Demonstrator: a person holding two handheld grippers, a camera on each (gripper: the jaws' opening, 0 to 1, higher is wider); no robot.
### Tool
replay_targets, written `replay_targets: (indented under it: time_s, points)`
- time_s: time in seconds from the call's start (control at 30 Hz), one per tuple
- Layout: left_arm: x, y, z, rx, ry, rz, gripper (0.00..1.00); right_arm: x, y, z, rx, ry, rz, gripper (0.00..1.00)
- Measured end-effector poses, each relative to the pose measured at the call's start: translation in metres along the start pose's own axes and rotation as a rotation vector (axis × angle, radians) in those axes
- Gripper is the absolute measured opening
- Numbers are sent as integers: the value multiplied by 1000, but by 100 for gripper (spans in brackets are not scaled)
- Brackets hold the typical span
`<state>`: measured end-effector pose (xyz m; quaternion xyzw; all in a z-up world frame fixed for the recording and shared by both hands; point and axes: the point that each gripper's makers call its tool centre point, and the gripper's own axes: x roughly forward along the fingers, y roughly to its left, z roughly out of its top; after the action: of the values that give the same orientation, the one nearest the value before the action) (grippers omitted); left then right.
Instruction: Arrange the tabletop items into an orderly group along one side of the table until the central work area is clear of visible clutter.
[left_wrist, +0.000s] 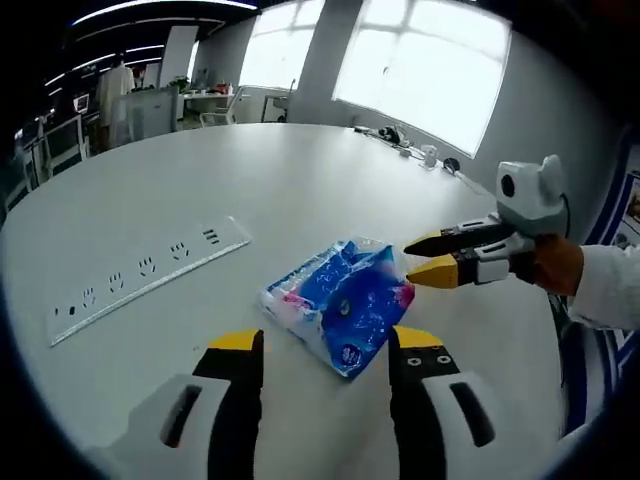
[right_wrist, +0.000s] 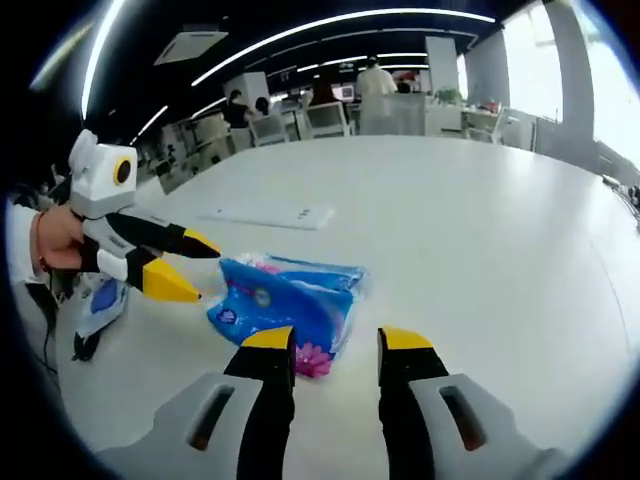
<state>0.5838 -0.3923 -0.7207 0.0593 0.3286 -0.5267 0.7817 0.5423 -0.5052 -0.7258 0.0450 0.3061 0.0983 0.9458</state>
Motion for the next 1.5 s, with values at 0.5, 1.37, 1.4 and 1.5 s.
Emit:
replay_targets:
  time_s: [0.5, 1.37, 1.4, 1.5]
  points:
    - [-28, 1, 11, 2, -28, -19, 69, -13, 12, 15, 21, -36, 21, 43]
    - [-110, 17, 20, 11, -95, 2, 80, -40, 63, 60, -41, -94, 77, 62]
    - [-113, 18, 19, 11, -96, 7, 80, -40, 67, 62, -45, -98, 83, 63]
    - [-126, 21, 18, 10, -106, 17, 80, -42, 75, 65, -55, -98, 89, 63]
